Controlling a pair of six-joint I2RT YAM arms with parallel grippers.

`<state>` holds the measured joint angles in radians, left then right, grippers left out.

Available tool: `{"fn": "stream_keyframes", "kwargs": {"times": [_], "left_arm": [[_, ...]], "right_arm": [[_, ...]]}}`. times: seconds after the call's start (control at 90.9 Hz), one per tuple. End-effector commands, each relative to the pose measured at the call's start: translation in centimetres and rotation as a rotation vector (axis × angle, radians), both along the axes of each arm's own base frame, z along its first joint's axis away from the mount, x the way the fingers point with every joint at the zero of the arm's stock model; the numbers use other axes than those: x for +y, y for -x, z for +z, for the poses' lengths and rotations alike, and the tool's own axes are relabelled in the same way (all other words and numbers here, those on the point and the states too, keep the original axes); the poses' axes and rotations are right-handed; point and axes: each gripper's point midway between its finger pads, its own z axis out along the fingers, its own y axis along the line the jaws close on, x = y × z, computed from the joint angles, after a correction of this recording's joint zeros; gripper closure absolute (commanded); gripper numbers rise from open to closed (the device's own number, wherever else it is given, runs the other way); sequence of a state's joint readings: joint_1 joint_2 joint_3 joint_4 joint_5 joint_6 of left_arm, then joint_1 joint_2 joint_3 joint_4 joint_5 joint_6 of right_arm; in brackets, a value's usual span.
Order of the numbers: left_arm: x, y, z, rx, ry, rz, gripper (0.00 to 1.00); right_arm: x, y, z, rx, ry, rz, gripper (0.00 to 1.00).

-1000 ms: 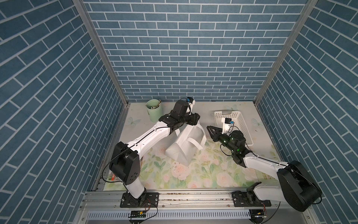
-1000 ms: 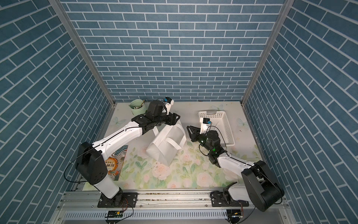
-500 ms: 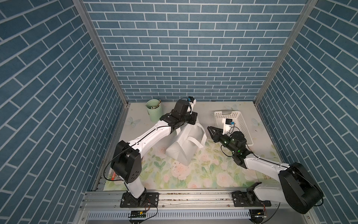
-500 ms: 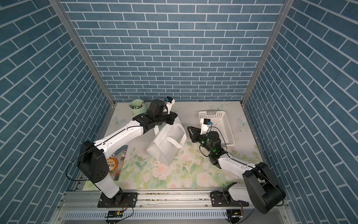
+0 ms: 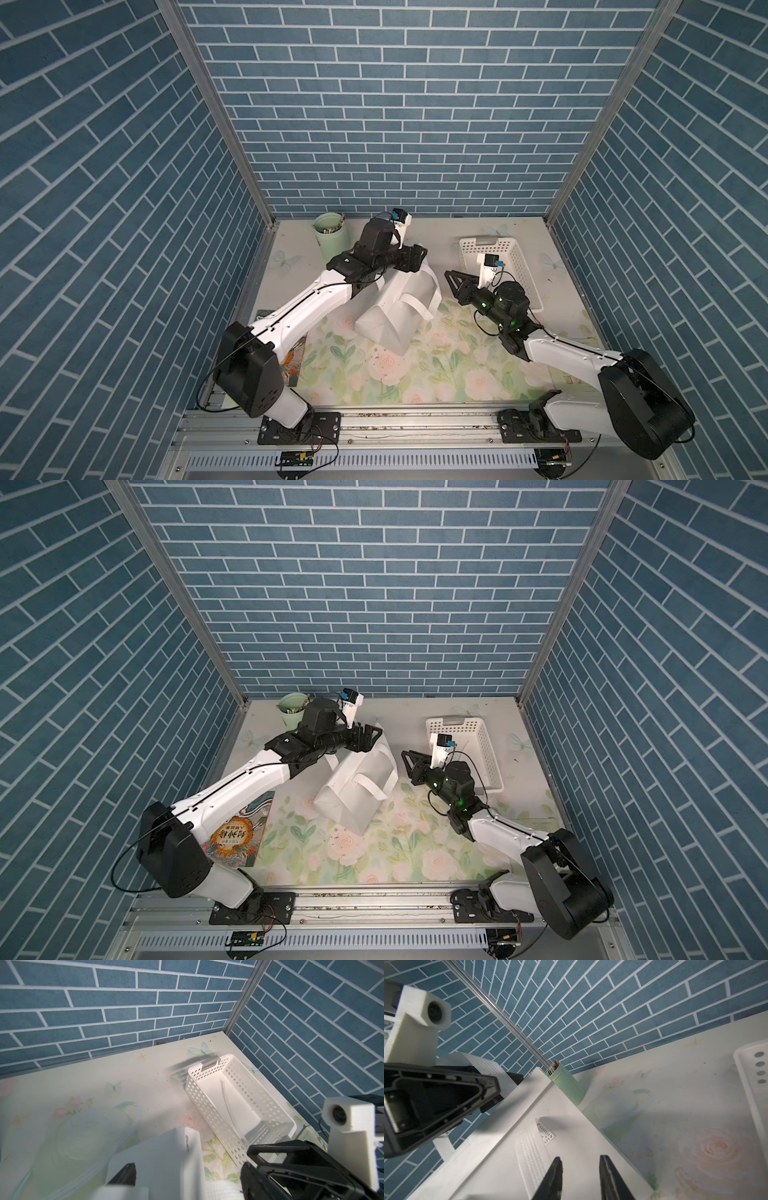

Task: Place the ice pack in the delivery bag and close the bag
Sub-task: Seal the delivery bag at the center of the board.

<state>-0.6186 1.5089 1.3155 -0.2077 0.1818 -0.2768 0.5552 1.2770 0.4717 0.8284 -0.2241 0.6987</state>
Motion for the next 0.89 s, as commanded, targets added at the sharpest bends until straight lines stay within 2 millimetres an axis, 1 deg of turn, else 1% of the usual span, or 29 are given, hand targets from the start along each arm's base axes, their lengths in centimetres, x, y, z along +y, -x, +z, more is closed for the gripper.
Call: {"fn": "stream_keyframes", "kwargs": {"times": [0.0,0.176,0.286,0.363,0.407,0.528,0.616,0.704,0.792,0.88], "left_arm": [[0.7,1.4,-0.4,0.024,0.016,0.003,0.15],[0.9,3.7,-0.1,0.050,0.089,-0.039,0.13],[1.1,4.3,0.0,0.081,0.133,-0.025,0.14],[1.1,4.2,0.2,0.115,0.207,0.018,0.15],[1.1,4.1,0.7,0.133,0.253,0.045,0.16],[1.5,3.0,1.8,0.180,0.360,0.152,0.17],[1.5,2.3,2.8,0.211,0.448,0.221,0.20],[1.7,1.6,2.9,0.274,0.515,0.315,0.23],[2.0,1.2,3.3,0.306,0.550,0.383,0.30],[2.1,1.1,3.6,0.348,0.580,0.446,0.30]], "right_arm": [[-0.1,0.2,0.3,-0.018,0.013,0.000,0.66],[-0.2,0.2,0.3,-0.015,0.012,-0.004,0.65],[-0.2,0.4,0.3,-0.013,0.008,-0.001,0.65],[-0.3,0.5,0.2,-0.011,0.007,-0.006,0.64],[-0.4,0.5,0.1,-0.007,0.007,-0.008,0.64],[-0.3,0.6,0.1,-0.006,0.003,-0.004,0.64],[-0.3,0.7,0.2,-0.008,0.001,-0.003,0.64],[-0.3,0.8,0.2,-0.009,0.000,-0.008,0.64],[-0.4,0.9,0.3,-0.010,-0.002,-0.010,0.64],[-0.3,1.0,0.3,-0.010,-0.002,-0.008,0.64]]}}
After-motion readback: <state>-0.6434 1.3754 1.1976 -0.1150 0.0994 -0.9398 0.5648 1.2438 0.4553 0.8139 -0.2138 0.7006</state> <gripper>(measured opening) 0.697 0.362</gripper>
